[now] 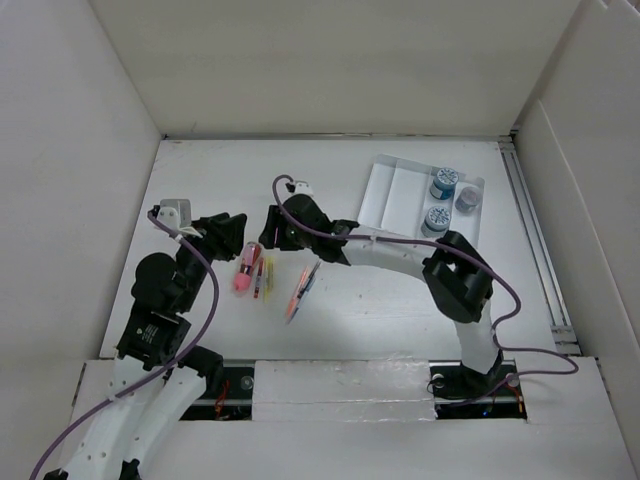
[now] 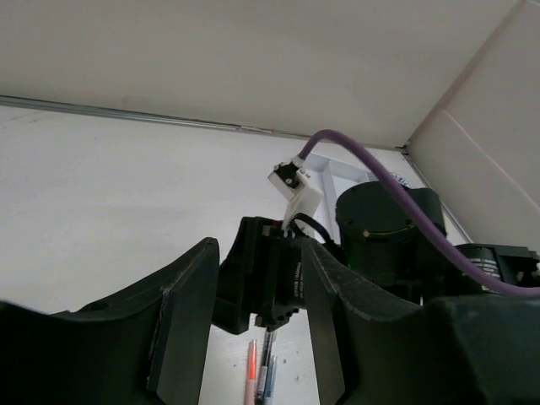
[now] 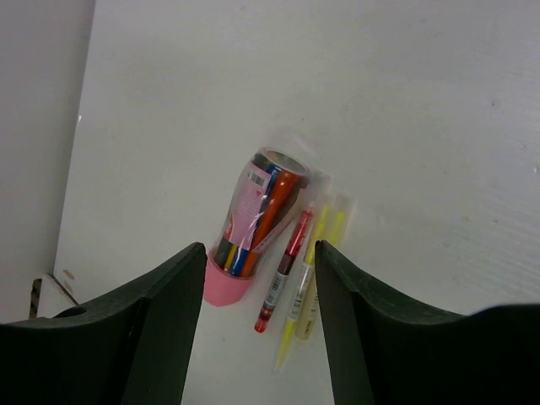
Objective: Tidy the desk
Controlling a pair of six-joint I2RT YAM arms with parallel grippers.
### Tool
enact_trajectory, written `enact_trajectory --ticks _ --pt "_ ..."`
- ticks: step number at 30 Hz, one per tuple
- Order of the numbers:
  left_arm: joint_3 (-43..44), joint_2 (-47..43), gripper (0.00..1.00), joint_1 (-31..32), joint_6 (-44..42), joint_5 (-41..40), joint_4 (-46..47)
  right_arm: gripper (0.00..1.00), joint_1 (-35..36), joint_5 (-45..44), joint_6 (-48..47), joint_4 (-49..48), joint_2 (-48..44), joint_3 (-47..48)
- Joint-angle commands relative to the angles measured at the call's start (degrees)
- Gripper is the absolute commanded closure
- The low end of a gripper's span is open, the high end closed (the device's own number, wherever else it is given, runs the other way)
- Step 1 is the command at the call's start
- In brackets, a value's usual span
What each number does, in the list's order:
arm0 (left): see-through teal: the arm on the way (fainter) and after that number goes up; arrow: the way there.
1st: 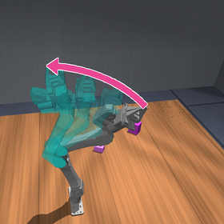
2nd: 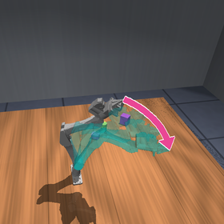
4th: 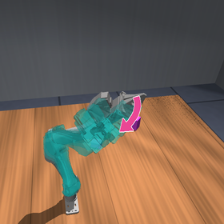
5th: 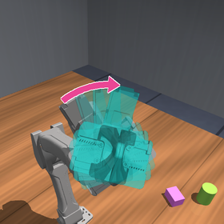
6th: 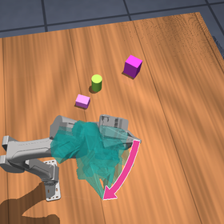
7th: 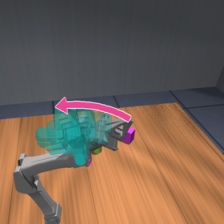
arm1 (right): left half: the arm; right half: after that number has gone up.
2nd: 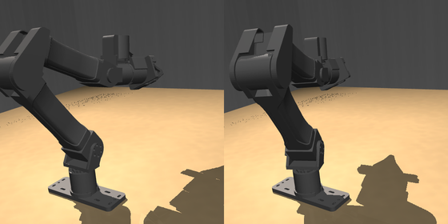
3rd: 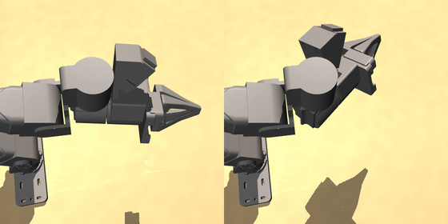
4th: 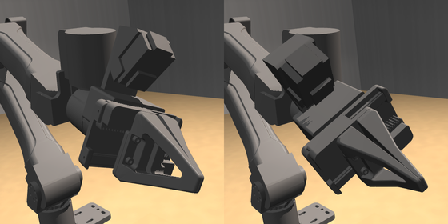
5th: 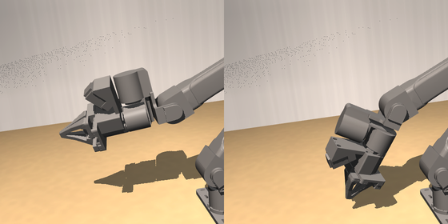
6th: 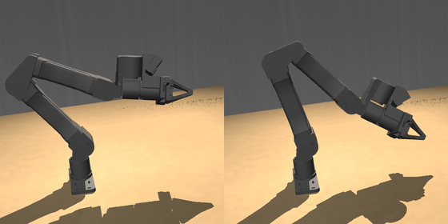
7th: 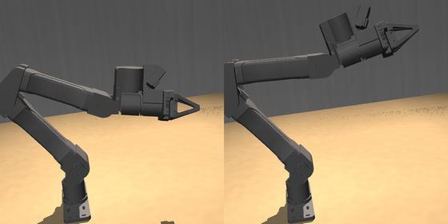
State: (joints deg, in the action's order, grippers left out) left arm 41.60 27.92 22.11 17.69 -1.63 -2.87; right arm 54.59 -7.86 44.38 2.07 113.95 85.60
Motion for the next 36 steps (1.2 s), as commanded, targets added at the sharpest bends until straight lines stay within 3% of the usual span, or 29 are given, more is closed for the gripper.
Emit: enact_trajectory --ticks 1,8,10,14,22,29,36 --pt "0.84 -0.94 0.6 0.04 0.41 -0.74 2.43 0.4 0.96 0.91 -1.14 3.56 3.02 5.18" --pt "0.93 -0.94 0.59 0.04 0.41 -0.31 2.26 0.6 5.44 -0.32 -0.79 6.89 9.0 11.78" --pt "0.93 -1.11 0.59 0.04 0.5 -0.04 2.08 0.6 5.44 0.12 -0.44 7.69 10.58 12.31" --pt "0.84 -1.38 0.58 0.04 0.5 -0.04 2.52 0.5 5.44 0.65 0.09 9.79 13.13 14.76" --pt "0.85 -1.03 0.58 0.04 0.41 0.75 2.26 0.47 6.06 3.64 0.62 9.45 15.95 17.84" --pt "0.85 -0.76 0.58 0.04 0.5 1.28 2.52 0.38 6.06 3.2 0.62 11.12 20.16 22.94" --pt "0.85 -0.94 0.58 0.04 0.41 1.28 2.44 0.36 6.06 3.46 1.06 12.96 24.47 28.74"
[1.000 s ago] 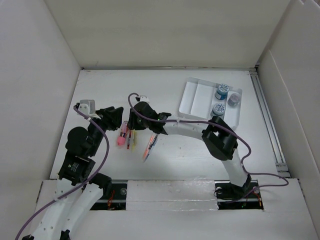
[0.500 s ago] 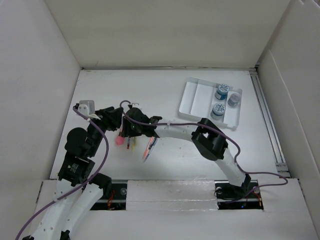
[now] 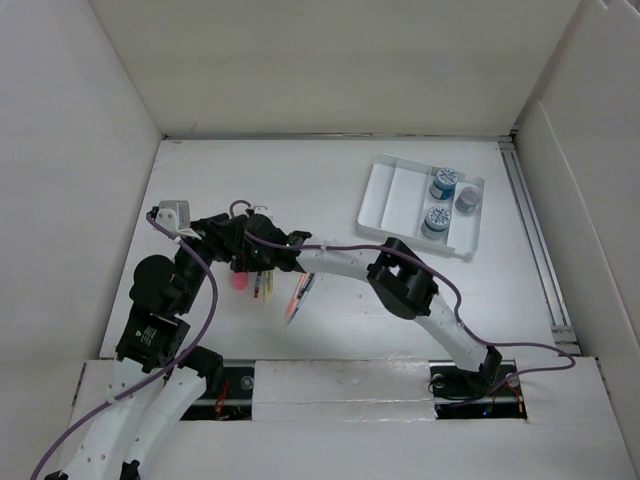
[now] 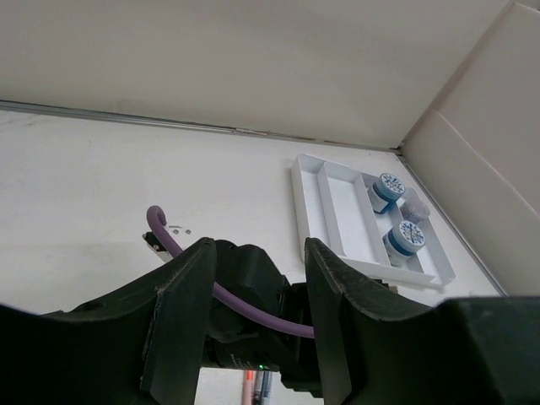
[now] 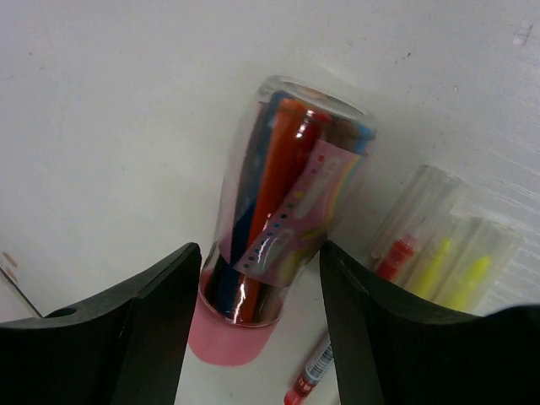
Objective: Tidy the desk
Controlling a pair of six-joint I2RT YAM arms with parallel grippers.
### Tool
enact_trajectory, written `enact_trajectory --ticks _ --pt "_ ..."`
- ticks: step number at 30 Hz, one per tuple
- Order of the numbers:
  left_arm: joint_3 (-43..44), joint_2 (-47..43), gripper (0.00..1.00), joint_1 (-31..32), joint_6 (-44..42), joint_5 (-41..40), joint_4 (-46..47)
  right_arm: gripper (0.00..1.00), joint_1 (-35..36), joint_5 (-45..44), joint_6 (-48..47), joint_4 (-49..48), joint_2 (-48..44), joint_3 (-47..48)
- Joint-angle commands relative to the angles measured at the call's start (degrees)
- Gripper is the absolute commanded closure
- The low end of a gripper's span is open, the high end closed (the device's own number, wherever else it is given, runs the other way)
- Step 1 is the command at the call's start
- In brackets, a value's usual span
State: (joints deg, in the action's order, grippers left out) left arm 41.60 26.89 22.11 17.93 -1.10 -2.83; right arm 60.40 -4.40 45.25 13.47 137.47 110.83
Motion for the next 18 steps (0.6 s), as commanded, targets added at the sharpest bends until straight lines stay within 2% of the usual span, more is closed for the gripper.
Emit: enact_trajectory --ticks 1,11,15,16,18 --pt "0.76 0.0 0.58 0.04 0.17 0.67 2.48 0.36 0.24 0.01 0.36 1.64 1.48 4.04" --pt "0.67 -0.7 0.58 0.04 0.26 0.75 2.48 0.37 0.24 -0.95 2.38 2.7 5.88 7.47" --pt "0.67 -0.62 0.58 0.04 0.35 0.75 2.48 0.48 0.24 -0.69 3.7 0.42 4.74 4.15" --pt "0.76 -0.62 0.58 0.04 0.35 0.75 2.39 0.59 0.24 -0.61 4.22 -0.89 4.3 3.44" --pt "0.85 -0.53 0.58 0.04 0.35 0.75 2.39 0.7 0.24 -0.34 4.84 -1.78 2.99 2.47"
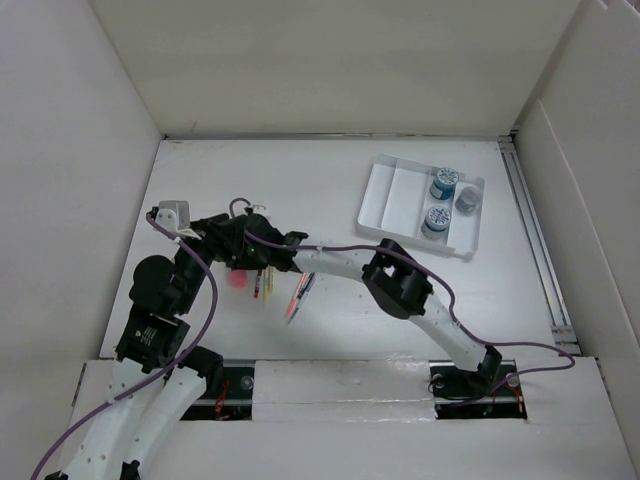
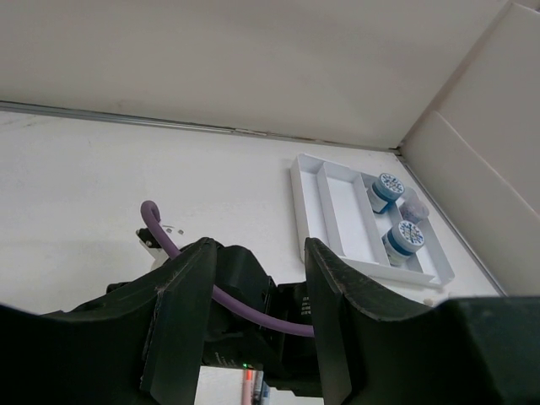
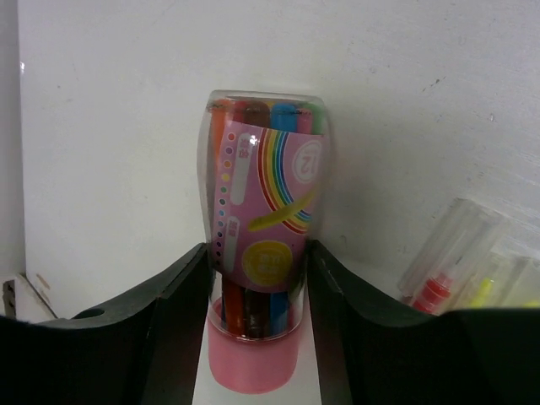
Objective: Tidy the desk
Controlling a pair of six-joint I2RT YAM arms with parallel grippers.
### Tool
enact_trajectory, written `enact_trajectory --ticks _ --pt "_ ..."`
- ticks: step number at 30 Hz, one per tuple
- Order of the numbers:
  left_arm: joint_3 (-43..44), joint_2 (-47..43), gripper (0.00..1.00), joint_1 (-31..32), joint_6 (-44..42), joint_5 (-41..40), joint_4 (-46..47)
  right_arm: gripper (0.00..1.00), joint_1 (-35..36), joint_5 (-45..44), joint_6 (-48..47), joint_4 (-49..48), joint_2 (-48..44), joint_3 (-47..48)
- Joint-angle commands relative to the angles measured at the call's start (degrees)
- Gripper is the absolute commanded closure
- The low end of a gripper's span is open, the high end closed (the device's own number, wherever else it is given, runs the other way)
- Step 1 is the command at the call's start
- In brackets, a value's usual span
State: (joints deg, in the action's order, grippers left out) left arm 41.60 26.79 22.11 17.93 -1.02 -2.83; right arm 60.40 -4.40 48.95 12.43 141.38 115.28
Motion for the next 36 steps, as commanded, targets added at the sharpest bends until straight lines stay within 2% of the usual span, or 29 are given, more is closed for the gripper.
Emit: enact_trajectory --ticks 1,4,6,7,9,17,19,23,27,34,36 --pt "0.76 -0.51 0.58 0.04 0.35 0.66 2.48 0.73 0.24 0.09 1.67 -1.69 -1.37 -2.78" --pt "0.76 -0.33 0.58 0.04 0.35 0.66 2.39 0.8 -0.98 3.52 3.51 -6.33 -4.0 -6.1" --pt "0.76 -0.33 0.58 0.04 0.35 0.66 2.48 0.81 -1.6 7.21 4.83 -11.69 -6.63 -9.97" --pt "0.76 -0.24 0.58 0.04 0.35 0.66 2.39 0.81 -2.21 7.91 5.8 -17.81 -9.6 -12.25" --pt "0.76 -0.33 0.58 0.04 0.35 0.58 2.39 0.81 -2.74 10.02 6.42 -21.99 -11.82 -16.75" --pt "0.67 0.2 0.57 0.04 0.26 0.23 2.48 0.81 -6.78 13.28 6.34 -30.26 -22.36 -22.73" --pt "0.93 0.72 0.57 0.04 0.35 -0.04 2.48 0.81 -8.79 12.32 5.72 -31.92 -25.52 -27.19" --pt "0.76 0.9 0.57 0.04 0.17 0.49 2.48 0.81 -13.1 11.7 5.1 -32.99 -29.75 -32.3" --pt "0.93 1.77 0.57 0.04 0.0 0.31 2.3 0.81 -21.35 10.91 3.0 -32.47 -35.11 -38.72" --pt "1.2 2.31 0.57 0.04 -0.18 -0.04 2.22 0.8 -32.87 0.29 -3.5 -20.79 -42.06 -43.74" --pt "0.94 2.05 0.57 0.04 -0.18 0.31 2.48 0.8 -35.34 -0.25 -4.04 -19.73 -42.85 -45.66"
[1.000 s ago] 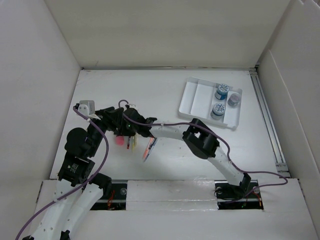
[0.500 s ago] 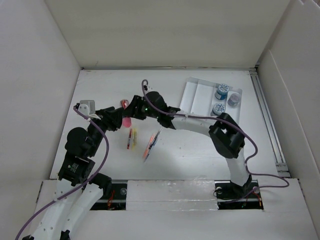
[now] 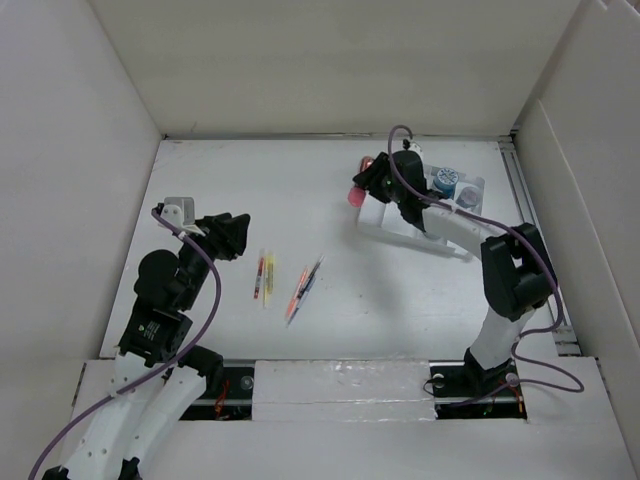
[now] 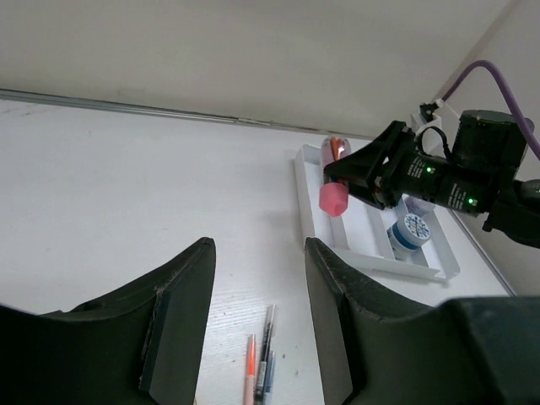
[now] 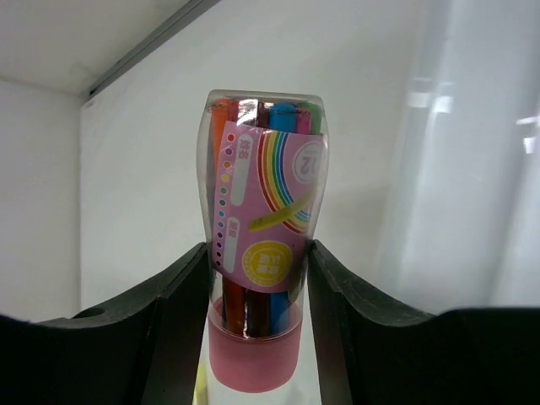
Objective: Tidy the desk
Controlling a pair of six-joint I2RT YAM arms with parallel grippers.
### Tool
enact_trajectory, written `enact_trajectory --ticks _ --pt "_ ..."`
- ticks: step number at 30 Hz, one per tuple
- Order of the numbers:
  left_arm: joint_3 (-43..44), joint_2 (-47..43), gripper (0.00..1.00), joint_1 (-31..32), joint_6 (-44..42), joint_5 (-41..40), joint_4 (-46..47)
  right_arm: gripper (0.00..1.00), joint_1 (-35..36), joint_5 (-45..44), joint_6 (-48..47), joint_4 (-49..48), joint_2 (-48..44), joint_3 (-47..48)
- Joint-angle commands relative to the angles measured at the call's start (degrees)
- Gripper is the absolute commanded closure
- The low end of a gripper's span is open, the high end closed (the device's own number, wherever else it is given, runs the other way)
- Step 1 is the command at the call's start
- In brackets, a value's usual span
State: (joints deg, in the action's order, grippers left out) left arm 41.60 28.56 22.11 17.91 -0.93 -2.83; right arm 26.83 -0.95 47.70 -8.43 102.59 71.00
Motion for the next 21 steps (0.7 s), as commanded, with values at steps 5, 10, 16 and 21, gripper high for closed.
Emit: enact_trajectory --ticks 5,10,16,21 --pt "1.11 1.15 0.57 0.04 -0.16 0.57 2.22 0.78 -7.22 -8.18 -4.37 4.29 -5.38 -4.29" --pt "1.02 1.06 0.57 0.04 -0.16 -0.3 2.13 0.78 -10.39 -10.99 -3.23 6.05 -5.82 -5.26" --pt "0.76 0.71 0.56 0.04 -0.16 -0.65 2.3 0.78 -13.46 -12.32 -2.26 7.54 -5.38 -5.26" --pt "0.85 0.89 0.56 0.04 -0.07 0.05 2.48 0.78 -14.79 -10.74 -1.74 7.9 -2.92 -4.03"
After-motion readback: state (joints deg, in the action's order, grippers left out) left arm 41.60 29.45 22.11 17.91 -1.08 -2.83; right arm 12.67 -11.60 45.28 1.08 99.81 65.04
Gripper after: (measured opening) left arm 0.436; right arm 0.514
